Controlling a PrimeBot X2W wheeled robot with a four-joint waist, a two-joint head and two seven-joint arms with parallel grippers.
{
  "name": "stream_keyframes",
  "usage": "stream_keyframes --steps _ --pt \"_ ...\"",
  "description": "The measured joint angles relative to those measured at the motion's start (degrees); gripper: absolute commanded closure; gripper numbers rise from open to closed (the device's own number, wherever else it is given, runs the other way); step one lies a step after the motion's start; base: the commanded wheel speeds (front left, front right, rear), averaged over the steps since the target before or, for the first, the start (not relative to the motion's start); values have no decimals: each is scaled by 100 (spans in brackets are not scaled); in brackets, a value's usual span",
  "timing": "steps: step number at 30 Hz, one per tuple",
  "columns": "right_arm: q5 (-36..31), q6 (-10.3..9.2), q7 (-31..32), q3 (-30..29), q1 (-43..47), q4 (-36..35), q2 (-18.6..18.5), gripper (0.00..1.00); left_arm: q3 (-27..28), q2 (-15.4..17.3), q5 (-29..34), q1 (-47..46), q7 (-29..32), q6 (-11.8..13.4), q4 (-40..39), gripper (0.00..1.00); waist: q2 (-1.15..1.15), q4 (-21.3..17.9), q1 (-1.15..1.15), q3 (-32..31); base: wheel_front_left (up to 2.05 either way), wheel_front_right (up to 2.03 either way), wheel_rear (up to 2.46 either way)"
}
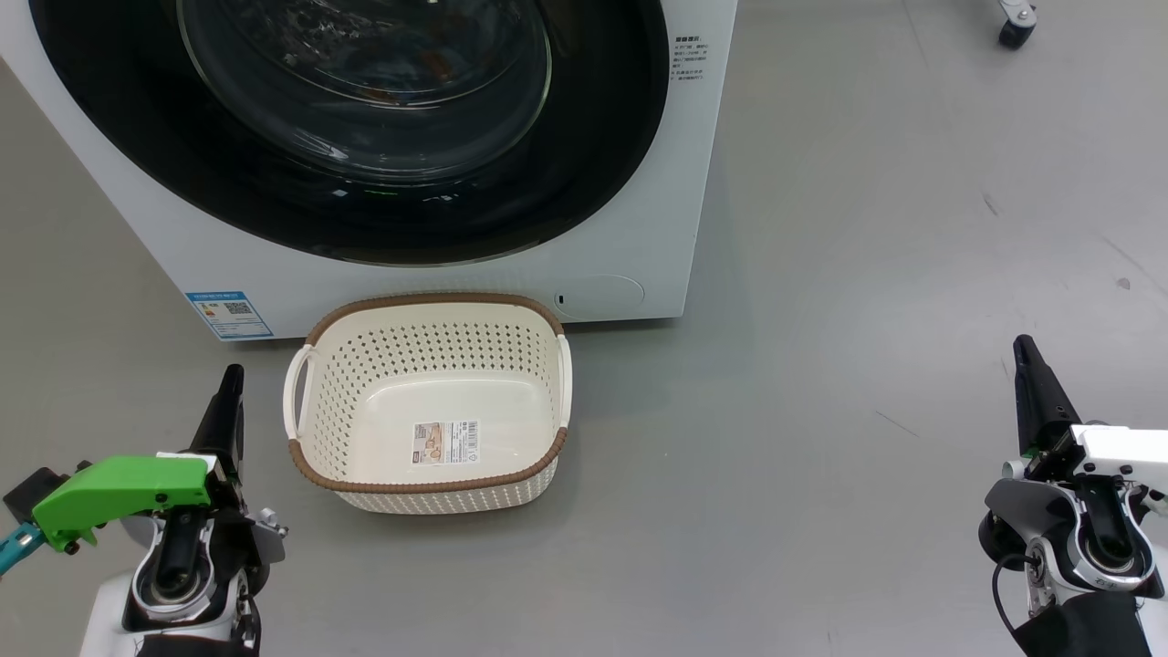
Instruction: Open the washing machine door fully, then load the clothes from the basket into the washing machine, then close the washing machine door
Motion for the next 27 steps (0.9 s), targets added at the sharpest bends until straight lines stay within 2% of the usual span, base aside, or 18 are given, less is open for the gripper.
stream_keyframes --steps 27 --pt "0 0 1 -2 0 -1 2 100 0 0 0 0 0 0 0 100 0 0 0 0 0 0 0"
